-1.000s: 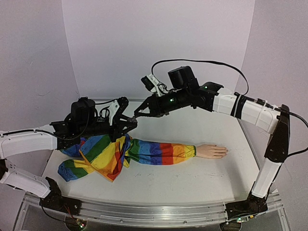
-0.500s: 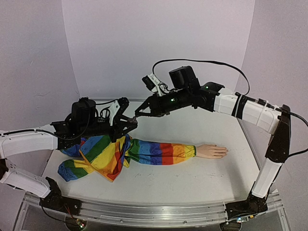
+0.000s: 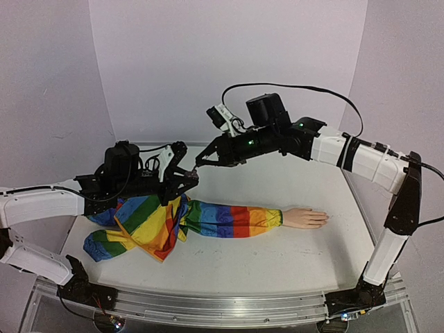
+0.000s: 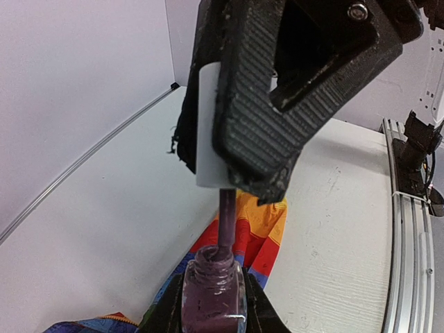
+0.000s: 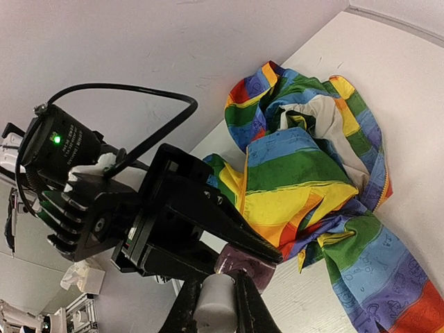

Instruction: Paint the nails

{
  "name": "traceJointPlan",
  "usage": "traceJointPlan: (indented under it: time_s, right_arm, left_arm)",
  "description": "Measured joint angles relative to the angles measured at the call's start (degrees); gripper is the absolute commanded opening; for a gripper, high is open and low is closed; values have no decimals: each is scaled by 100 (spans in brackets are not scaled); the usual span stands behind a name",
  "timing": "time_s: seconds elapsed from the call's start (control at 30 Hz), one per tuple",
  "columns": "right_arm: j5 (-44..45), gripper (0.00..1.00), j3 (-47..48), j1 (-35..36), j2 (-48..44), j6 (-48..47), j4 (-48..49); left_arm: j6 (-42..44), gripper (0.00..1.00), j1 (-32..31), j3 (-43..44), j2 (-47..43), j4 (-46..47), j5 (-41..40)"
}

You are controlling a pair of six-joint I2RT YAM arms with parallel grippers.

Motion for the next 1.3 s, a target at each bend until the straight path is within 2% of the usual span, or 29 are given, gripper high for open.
traceJointPlan:
  time_s: [0.5, 0.7, 0.83, 1.07, 1.3]
  right_arm:
    - [120, 0, -142, -33, -199, 24, 9]
    - [212, 0, -881, -319, -769, 20, 94]
    - [361, 0, -1899, -901, -1523, 20, 164]
    - [428, 0, -3974, -2546, -3058, 13, 212]
    - [326, 0, -5351, -4225, -3766, 59, 208]
  left_arm:
    - [0, 0, 0, 0, 20, -2, -42]
    - [-4, 0, 0, -17, 20, 2, -295]
    - [-42, 0, 0, -81, 17, -9, -415]
    - [-205, 0, 0, -79, 13, -2, -450]
    - [-435, 0, 0, 72, 13, -11, -400]
